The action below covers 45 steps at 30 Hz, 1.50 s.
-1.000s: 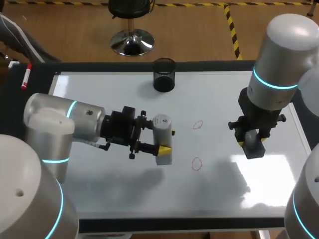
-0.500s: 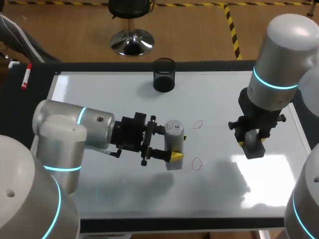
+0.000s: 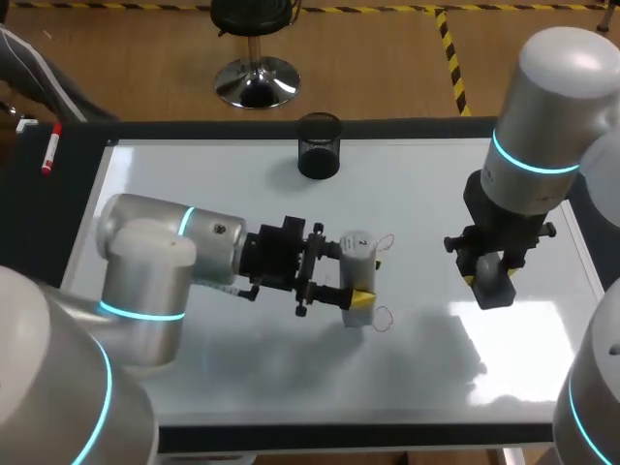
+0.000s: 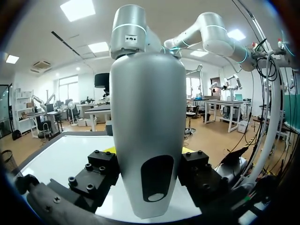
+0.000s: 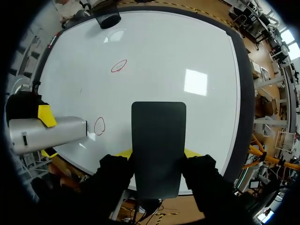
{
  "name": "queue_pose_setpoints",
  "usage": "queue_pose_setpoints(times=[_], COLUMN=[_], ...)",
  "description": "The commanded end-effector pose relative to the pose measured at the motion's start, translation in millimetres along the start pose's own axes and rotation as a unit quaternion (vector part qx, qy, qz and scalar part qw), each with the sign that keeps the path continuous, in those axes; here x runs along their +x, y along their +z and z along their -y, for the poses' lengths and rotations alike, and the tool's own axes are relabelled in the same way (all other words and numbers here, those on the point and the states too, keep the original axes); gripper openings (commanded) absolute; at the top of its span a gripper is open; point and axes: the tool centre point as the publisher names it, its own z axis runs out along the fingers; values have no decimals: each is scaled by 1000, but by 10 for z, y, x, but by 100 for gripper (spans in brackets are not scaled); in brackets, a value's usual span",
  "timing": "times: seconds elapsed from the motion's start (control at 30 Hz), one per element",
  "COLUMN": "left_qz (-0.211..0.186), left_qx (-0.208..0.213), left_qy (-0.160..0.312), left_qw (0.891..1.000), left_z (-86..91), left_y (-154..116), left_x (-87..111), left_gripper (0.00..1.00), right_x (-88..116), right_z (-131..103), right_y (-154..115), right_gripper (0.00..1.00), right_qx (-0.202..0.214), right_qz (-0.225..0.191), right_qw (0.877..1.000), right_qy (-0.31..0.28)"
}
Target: Pick up the inspection probe, press it on each red-marked spot on the whiteboard one by one, put down the probe, pick up the eraser, and wipe off all the red marks.
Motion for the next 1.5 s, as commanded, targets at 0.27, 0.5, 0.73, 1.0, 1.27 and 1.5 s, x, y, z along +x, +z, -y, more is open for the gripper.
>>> queue_pose_setpoints(times=[0.27,0.5,0.73,1.0,1.27,1.5], left_qz=[-12,-20,-27,-35,-42,-48], left_qx=[12,12,11,11,10,8], left_qy=[0,-1,-4,-8,-13,-19], left_qw=[1000,1000,1000,999,999,999], left_z=[-90,-94,-106,-150,-206,-250], left_y=[216,297,375,453,509,566], left_x=[-164,-197,-235,-273,-287,-303], left_gripper=[0,0,0,0,0,0], right_x=[-18,-18,-18,-18,-18,-18], right_z=[11,11,11,11,11,11], right_y=[-7,-7,-7,-7,-7,-7], right_gripper=[0,0,0,0,0,0], right_qx=[-1,-1,-1,-1,-1,-1], right_qz=[-2,-2,-2,-2,-2,-2], right_qw=[1000,1000,1000,1000,1000,1000], right_qy=[-1,-1,-1,-1,-1,-1])
